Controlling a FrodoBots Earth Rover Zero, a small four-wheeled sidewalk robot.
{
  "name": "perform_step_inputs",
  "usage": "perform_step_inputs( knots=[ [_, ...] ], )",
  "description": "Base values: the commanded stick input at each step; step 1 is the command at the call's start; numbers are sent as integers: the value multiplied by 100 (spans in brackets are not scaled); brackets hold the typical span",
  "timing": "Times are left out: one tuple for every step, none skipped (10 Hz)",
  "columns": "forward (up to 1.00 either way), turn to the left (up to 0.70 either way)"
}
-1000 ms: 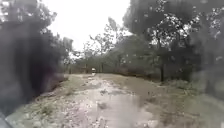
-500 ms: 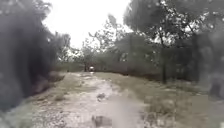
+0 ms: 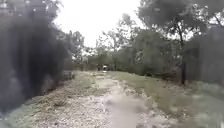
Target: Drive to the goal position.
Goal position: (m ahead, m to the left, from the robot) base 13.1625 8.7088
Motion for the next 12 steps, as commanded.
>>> perform_step_inputs(
  knots=[
    [70, 0],
    [70, 0],
    [70, 0],
    [70, 0],
    [70, 0],
    [70, 0],
    [70, 0],
    [70, 0],
    [70, 0],
    [70, 0],
    [70, 0],
    [70, 0]
  ],
)
